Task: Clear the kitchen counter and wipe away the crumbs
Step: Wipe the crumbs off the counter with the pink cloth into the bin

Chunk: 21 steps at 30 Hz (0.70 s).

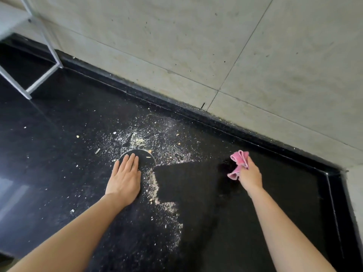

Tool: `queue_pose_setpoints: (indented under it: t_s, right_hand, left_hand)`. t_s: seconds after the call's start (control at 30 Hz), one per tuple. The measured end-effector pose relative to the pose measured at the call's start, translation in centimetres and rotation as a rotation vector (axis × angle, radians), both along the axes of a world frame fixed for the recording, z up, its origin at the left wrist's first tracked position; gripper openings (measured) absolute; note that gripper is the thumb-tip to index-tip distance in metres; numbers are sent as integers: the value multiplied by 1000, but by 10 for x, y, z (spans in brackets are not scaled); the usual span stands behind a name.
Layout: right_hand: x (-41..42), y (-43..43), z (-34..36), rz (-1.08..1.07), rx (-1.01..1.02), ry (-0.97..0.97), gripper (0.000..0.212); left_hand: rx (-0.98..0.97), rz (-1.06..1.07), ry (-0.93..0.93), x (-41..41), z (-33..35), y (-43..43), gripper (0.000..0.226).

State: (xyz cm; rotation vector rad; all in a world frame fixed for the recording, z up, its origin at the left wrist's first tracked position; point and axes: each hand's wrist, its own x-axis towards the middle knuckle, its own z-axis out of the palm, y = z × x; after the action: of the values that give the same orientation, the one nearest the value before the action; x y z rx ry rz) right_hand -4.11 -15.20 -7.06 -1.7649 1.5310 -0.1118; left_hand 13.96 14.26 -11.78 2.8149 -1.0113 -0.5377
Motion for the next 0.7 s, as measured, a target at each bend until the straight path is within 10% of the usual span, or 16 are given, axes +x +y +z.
queue_pose_setpoints:
  t_s: [0.2,0.47,0.7]
  right_hand:
    - [-10,-36,-9,-149,36,199,73]
    - [83,54,-36,377,-149,279,74]
    - [83,63,-21,460,150,-201,55]
  left_hand:
    - [-5,7,-39,1,-16,-7,55]
    - [15,25,-60,1,-18,-14,56]
    - [-21,66,-52,3,-8,-18,52]
